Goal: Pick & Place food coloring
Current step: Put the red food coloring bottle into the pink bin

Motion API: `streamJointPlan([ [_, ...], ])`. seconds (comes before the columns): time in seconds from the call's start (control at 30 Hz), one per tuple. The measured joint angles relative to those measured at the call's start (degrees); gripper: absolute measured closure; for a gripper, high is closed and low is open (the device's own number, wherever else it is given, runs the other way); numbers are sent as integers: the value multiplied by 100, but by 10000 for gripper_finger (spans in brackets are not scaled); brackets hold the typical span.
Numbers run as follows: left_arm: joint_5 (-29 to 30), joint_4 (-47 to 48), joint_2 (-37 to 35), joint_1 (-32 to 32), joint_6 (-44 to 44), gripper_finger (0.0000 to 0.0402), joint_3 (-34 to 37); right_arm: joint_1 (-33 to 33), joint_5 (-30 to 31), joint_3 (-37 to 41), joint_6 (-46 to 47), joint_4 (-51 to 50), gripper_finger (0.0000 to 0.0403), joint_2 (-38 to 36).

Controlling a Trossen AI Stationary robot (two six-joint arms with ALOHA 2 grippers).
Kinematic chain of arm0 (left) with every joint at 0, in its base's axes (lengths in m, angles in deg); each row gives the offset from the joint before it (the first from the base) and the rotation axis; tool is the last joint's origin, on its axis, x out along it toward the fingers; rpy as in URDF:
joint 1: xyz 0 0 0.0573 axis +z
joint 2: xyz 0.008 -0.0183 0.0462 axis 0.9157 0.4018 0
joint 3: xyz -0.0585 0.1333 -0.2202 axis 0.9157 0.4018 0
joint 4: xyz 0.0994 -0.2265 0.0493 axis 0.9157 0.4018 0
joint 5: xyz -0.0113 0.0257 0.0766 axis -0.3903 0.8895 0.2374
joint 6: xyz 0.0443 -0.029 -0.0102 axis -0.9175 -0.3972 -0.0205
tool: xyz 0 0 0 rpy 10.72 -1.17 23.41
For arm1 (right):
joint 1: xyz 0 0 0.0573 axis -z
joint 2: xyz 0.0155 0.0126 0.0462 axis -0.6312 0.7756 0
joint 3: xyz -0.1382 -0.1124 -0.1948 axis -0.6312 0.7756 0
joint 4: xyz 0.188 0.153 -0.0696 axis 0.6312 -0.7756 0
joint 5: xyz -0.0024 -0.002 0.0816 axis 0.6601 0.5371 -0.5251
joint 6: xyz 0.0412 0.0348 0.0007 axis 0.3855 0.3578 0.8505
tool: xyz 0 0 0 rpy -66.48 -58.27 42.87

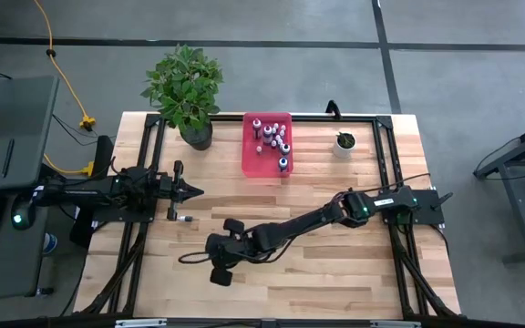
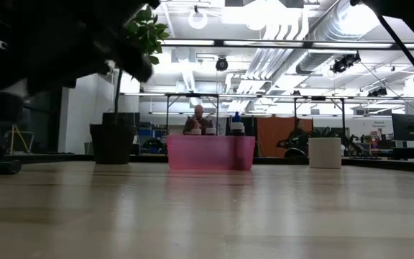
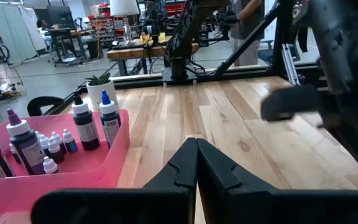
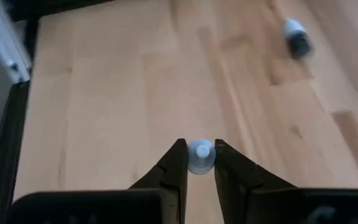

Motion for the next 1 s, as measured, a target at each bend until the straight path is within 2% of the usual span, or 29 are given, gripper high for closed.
streamJointPlan([
  [0.2, 0, 0, 1, -2, 0, 401, -1, 2, 519, -9, 657, -339, 353, -211],
  [0.37, 0, 0, 0, -2, 2, 401, 1, 31, 1195, 1, 1170, -872, 353, -277],
  [0.6, 0, 0, 2, -1, 0, 401, 0, 253, 2125, 7, 3021, -1799, 354, -543],
  [0.73, 0, 0, 1, -2, 0, 401, 2, 477, 2417, 0, 3290, -2498, 354, -788],
  [1.0, 0, 0, 2, -1, 2, 401, 2, 1150, 2619, -2, 3446, -3497, 354, -1015],
])
